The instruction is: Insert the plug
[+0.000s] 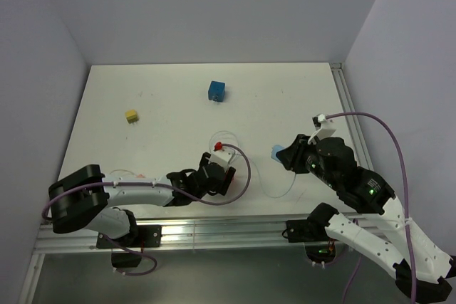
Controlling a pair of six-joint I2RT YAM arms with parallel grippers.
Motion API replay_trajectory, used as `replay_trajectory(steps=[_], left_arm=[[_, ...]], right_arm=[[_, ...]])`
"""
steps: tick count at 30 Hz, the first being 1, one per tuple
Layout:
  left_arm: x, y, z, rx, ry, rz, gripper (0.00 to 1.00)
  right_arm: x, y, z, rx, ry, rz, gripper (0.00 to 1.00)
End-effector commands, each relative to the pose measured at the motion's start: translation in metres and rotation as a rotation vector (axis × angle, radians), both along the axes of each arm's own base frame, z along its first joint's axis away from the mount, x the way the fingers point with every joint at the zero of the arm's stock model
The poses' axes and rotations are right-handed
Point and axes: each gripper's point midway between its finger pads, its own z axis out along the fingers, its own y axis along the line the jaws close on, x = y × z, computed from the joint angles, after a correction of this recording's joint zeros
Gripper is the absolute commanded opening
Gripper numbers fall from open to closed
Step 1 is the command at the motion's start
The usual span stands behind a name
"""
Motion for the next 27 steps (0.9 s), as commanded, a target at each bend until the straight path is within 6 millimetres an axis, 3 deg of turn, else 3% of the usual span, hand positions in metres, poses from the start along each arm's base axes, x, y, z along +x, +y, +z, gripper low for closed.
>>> replay_trajectory(steps=[1, 4, 7, 10, 19, 27], left_arm=[[-0.007, -0.01, 0.008, -0.09, 0.046, -0.015, 0.69], [-0.014, -0.008, 0.006, -0.12, 0.077, -0.02, 0.7], [-0.016, -0.004, 0.004, -0.133, 0.087, -0.006, 0.81], [-0.015, 0.001, 0.005, -0.132, 0.084, 0.02, 0.82], [-0.015, -0.002, 0.012, -0.174, 0.071, 0.006, 0.72], [-0.016, -0.005, 0.007, -0.162, 0.079, -0.009, 0.56]], right_arm=[[0.005, 0.003, 0.009, 0.025, -0.037, 0.002, 0.0], [0.004, 0.004, 0.007, 0.025, -0.034, 0.006, 0.0], [0.004, 0.005, 0.007, 0.032, -0.032, 0.01, 0.0], [0.004, 0.006, 0.008, 0.036, -0.035, 0.016, 0.0], [0.002, 0.008, 0.006, 0.039, -0.022, 0.026, 0.0], [0.002, 0.014, 0.002, 0.042, -0.007, 0.049, 0.0]])
